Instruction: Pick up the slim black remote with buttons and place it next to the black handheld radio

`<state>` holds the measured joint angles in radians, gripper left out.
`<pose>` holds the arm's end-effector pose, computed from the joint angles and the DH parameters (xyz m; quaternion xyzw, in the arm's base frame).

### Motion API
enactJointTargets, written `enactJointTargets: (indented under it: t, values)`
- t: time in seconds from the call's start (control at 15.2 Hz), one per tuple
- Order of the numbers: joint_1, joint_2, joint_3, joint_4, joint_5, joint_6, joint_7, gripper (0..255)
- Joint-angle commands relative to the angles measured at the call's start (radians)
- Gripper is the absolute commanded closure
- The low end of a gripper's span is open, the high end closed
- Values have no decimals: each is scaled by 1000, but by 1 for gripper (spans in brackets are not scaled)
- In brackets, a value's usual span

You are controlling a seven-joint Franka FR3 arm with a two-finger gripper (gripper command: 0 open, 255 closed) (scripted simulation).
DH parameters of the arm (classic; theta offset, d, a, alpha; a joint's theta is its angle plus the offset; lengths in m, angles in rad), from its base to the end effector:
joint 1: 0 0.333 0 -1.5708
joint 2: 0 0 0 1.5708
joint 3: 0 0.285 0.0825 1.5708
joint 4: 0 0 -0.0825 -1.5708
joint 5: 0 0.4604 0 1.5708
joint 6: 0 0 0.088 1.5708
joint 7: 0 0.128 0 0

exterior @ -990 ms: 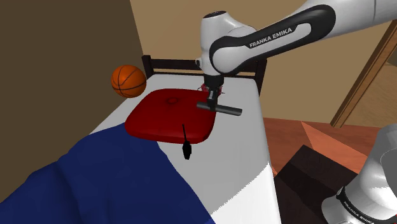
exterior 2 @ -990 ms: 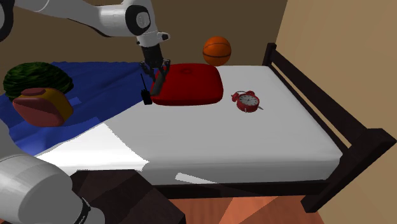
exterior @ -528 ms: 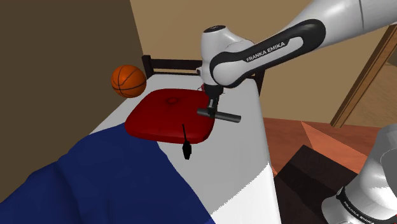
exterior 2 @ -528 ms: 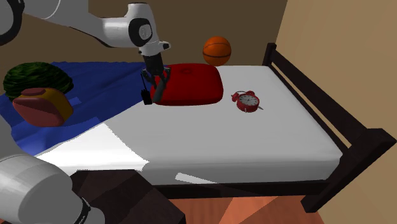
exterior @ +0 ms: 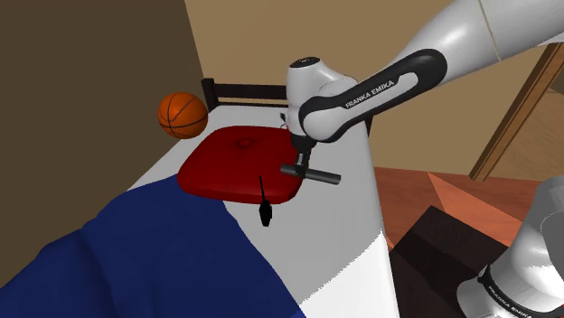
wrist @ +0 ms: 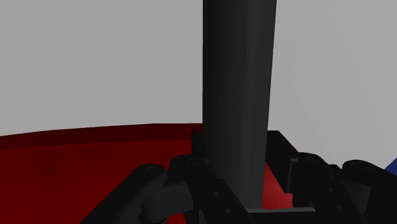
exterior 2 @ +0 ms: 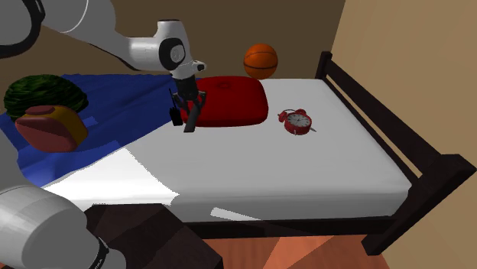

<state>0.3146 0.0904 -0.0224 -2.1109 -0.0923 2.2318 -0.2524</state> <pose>0.5954 0.1745 0.2795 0.9545 0.2954 0.0160 0.0375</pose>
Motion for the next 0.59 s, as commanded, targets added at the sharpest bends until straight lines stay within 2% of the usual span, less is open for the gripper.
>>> enactJointTargets:
  t: [0.0,0.53]
  values:
    - [0,16,0,-10,-1,26,3,255]
    - [-1,78,-2,-48,-8,126,12,255]
